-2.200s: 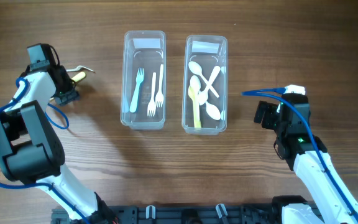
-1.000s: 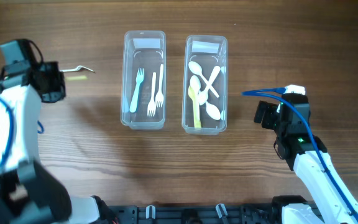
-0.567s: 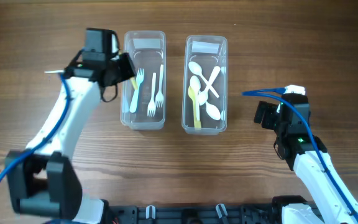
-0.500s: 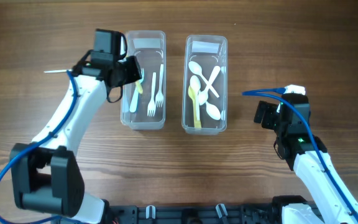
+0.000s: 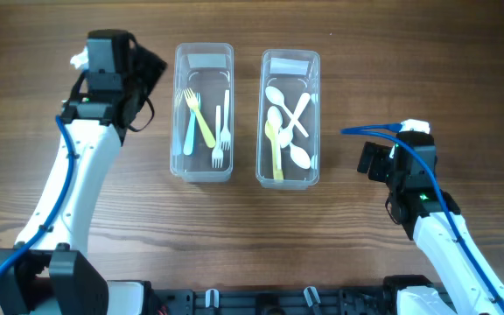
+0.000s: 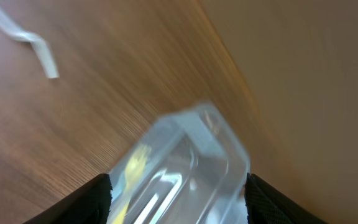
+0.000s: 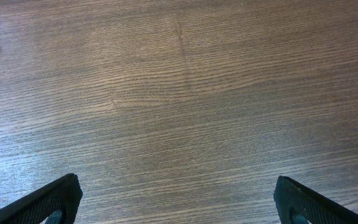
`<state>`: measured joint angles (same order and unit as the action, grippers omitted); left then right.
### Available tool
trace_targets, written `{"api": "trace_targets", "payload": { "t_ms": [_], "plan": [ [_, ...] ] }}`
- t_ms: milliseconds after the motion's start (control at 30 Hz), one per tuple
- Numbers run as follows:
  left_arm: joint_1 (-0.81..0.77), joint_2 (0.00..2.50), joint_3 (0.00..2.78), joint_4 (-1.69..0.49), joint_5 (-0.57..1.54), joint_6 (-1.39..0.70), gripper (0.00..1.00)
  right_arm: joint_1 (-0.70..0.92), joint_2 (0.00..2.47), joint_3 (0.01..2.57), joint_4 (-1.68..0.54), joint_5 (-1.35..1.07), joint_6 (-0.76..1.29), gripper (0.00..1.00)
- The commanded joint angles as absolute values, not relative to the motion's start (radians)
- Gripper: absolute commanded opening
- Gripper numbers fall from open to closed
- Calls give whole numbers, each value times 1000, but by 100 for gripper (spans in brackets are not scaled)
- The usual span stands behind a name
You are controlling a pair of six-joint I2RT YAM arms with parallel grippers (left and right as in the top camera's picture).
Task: Pack container
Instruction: 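Carry the yellow fork into the left container and release it, then move the left gripper to the last white fork and grasp it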
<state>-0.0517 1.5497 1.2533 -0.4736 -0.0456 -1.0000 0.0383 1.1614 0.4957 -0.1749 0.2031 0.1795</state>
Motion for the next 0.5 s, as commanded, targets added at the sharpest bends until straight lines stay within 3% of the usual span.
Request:
{"api": "trace_targets", "payload": {
  "t_ms": [0,167,467],
  "plan": [
    [13,1565,1259,-477,-219,-1371,58,41,1163,497,-173,209,193,100],
    [102,1721,1259,-359,-213,-1396,64,41,1163,497,-173,209,193,100],
    [147,1998,1259,-149,-183,-1391,53,41,1163,497,-172,209,193,100]
  ]
}}
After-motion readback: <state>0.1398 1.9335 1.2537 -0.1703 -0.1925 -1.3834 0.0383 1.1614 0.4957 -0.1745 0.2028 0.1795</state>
